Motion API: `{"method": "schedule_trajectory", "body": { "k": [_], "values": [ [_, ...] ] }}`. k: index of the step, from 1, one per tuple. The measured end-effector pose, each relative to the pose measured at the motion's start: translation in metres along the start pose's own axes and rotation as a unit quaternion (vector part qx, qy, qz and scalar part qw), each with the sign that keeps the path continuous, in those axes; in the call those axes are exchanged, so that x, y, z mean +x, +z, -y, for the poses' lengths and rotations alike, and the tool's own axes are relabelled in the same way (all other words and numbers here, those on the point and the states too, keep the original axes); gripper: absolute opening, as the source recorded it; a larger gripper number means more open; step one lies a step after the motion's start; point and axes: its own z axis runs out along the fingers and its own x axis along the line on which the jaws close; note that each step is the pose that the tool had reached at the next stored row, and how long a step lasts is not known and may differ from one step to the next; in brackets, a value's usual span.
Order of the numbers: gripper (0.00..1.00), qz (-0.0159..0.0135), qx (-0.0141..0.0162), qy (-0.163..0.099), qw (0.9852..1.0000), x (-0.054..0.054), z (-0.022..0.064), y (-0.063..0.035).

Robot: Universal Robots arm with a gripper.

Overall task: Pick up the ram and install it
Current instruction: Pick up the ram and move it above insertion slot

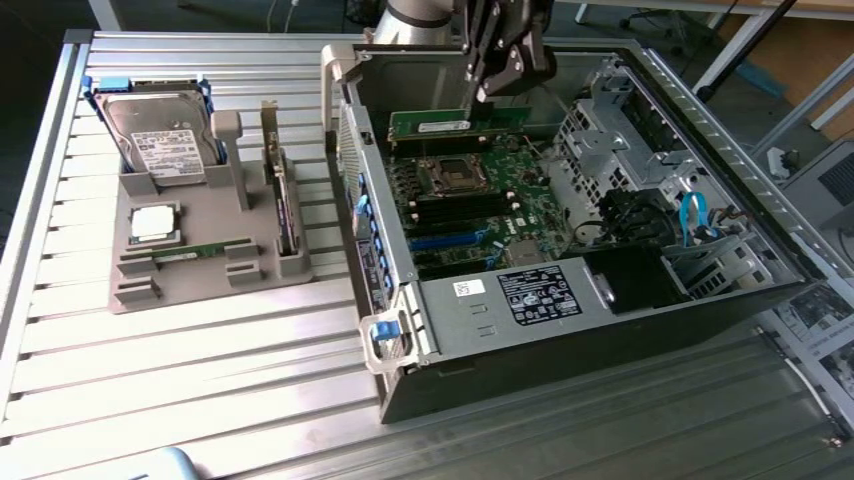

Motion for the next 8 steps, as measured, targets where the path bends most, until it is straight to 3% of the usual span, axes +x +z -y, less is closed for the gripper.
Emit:
{"method": "schedule_trajectory", "body": {
  "k": [8],
  "values": [
    [0.12, -0.0002, 0.0000, 0.000, 1.0000, 0.0001, 0.0103, 0.0002]
  ]
}}
